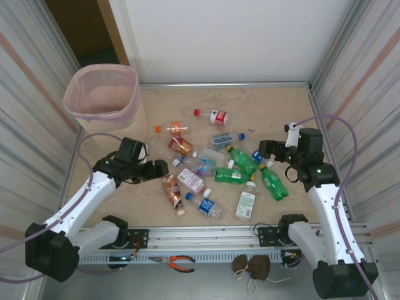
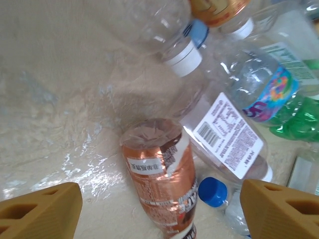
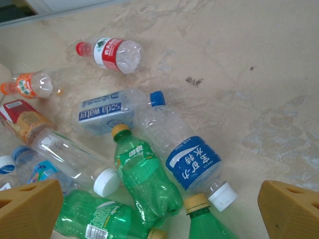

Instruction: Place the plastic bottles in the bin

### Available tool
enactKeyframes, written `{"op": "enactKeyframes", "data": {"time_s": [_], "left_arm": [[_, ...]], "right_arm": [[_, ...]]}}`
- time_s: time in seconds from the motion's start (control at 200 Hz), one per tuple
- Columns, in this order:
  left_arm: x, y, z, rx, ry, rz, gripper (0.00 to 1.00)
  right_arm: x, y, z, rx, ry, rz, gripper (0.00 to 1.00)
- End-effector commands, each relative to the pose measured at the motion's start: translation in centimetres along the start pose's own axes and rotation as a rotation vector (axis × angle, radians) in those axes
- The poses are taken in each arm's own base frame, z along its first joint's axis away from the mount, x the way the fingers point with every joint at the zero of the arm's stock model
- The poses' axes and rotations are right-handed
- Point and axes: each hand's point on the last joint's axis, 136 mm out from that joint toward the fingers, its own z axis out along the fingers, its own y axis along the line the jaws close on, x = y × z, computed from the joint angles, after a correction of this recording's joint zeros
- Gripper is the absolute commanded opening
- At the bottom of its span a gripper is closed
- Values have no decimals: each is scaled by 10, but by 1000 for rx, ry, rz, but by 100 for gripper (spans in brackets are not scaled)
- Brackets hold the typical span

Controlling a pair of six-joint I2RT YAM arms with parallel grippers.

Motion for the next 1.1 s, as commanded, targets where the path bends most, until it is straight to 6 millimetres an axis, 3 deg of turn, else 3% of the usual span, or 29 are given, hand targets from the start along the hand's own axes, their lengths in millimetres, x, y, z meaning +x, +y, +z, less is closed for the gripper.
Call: {"op": "enactKeyframes", "data": {"time_s": [0.0, 0.311, 0.541, 0.892, 1.097], "left_arm": [[-2, -8, 18, 69, -4, -87, 83], [21, -7, 63, 40, 109, -122, 83], [34, 1, 81, -1, 153, -139, 79], [34, 5, 76, -21, 136, -136, 62], [28, 2, 60, -35, 111, -102, 60]], "right_arm": [[-2, 7, -5, -27, -4, 20, 99], [-4, 6, -5, -24, -10, 20, 99], [-5, 7, -6, -22, -14, 13, 99], [-5, 7, -7, -27, -17, 13, 99], [-5, 8, -9, -27, -20, 12, 99]]}}
